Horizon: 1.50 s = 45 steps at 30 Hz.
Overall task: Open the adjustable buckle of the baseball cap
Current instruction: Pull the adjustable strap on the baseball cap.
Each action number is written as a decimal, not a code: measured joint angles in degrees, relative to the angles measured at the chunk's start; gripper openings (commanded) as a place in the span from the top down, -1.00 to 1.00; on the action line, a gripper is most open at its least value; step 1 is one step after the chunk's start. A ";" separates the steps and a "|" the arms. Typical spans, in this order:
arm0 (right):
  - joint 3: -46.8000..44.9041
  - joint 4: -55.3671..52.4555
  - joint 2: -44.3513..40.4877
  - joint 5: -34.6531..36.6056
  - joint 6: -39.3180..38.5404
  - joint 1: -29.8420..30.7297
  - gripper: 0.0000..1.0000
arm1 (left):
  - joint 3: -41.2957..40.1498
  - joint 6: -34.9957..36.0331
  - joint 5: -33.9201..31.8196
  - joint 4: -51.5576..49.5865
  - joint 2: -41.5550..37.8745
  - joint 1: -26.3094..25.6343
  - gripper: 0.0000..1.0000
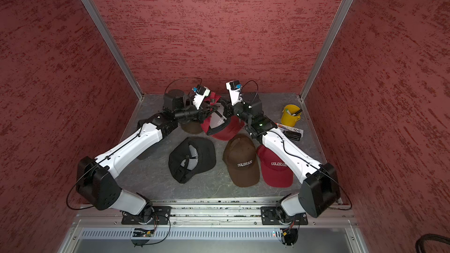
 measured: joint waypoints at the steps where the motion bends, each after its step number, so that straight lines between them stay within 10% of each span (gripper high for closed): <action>1: -0.79 0.31 -0.55 0.17 -1.36 0.00 0.54 | 0.83 -0.50 1.27 -0.90 0.00 0.17 1.00; 13: -5.40 4.74 -6.75 0.24 -14.51 0.42 0.22 | 11.85 -4.70 16.26 -9.31 1.75 1.29 1.00; 33: -5.44 4.15 -7.50 -3.37 -22.77 2.86 0.83 | 14.86 -5.05 21.59 -16.74 5.07 0.83 1.00; 45: -9.70 11.28 -7.50 2.10 -12.50 3.23 1.00 | 15.76 -3.91 20.06 -19.85 5.40 -0.33 1.00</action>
